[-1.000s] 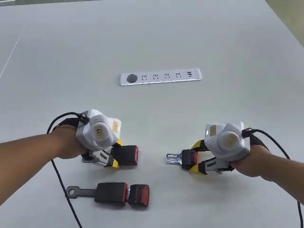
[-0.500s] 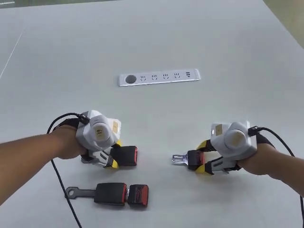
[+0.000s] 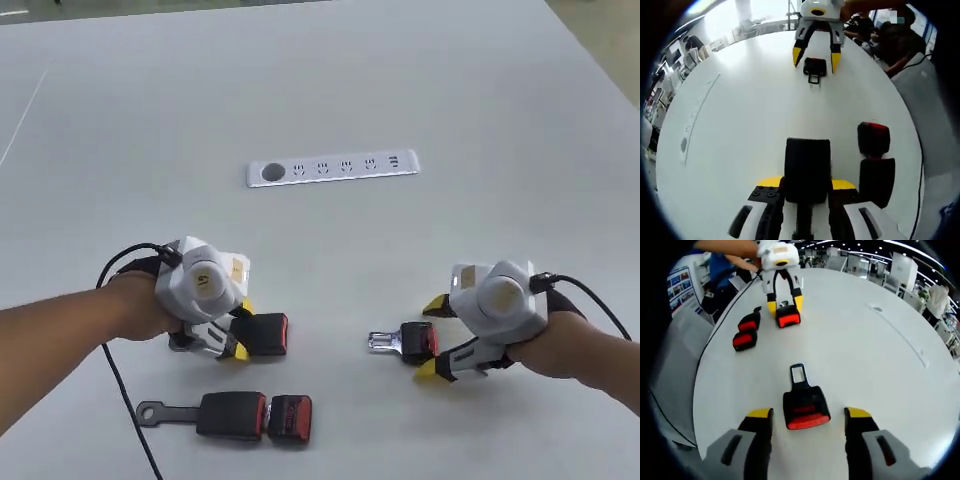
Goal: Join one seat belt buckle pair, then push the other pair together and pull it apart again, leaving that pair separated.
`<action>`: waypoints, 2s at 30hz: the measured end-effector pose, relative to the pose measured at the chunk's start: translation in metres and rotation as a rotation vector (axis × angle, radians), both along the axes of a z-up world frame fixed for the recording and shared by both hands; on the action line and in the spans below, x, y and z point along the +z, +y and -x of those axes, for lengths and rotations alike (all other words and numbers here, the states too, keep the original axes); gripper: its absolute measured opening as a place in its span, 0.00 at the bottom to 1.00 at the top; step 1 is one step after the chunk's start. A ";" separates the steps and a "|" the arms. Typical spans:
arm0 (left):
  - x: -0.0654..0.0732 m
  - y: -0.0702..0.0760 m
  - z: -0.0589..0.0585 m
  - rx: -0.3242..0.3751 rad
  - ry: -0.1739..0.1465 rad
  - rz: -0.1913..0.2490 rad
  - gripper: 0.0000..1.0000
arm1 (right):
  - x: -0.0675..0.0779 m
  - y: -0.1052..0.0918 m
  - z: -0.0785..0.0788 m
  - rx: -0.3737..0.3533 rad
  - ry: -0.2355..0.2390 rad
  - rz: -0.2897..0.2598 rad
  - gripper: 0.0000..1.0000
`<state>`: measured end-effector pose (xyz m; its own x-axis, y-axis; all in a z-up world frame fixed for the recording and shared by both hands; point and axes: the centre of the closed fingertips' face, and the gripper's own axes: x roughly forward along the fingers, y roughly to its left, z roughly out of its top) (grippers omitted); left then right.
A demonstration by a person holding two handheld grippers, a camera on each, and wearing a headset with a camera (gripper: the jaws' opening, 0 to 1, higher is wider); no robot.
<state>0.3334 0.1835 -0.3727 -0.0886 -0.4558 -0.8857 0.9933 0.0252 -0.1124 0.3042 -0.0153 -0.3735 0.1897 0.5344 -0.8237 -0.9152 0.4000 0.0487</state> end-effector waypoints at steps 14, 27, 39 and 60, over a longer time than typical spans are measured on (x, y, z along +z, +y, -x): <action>0.049 -0.007 -0.016 0.423 -0.067 0.274 0.84 | 0.039 0.000 -0.011 -0.290 -0.200 -0.141 0.82; 0.090 0.025 0.006 0.790 -0.098 0.476 0.99 | 0.080 0.006 0.001 -0.551 -0.294 -0.275 0.91; 0.107 0.071 0.064 0.925 -0.094 0.523 1.00 | 0.113 0.014 0.036 -0.641 -0.352 -0.328 0.96; 0.137 0.112 0.159 1.019 -0.131 0.567 1.00 | 0.136 0.008 0.119 -0.654 -0.395 -0.359 1.00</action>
